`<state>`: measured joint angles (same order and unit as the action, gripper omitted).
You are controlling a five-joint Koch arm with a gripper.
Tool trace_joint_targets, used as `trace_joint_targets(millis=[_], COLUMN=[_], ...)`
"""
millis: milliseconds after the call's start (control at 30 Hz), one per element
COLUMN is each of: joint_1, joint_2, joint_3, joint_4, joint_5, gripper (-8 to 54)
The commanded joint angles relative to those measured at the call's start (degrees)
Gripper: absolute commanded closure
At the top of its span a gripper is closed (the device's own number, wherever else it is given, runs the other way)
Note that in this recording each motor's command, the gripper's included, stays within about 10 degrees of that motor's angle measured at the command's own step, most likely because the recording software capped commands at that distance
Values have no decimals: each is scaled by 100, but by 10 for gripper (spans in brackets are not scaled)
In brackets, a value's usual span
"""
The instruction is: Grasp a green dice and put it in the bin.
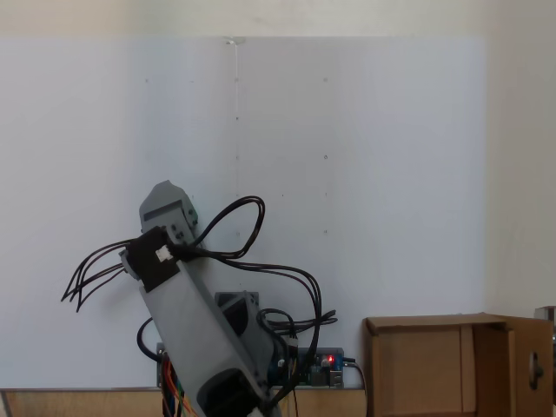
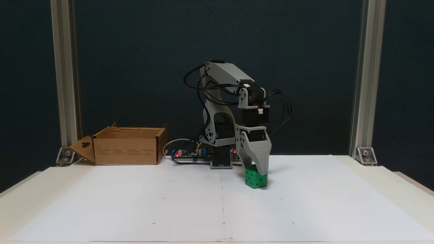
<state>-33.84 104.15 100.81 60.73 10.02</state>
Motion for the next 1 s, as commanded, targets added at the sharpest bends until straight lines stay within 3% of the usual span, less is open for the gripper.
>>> trace_joint_targets(millis=[0, 967], joint_1=[0, -44], joint_2=[26, -606], joint_3=[-185, -1160], joint_4=[-53, 1248], joint_5=[290, 492], gripper=[42, 41])
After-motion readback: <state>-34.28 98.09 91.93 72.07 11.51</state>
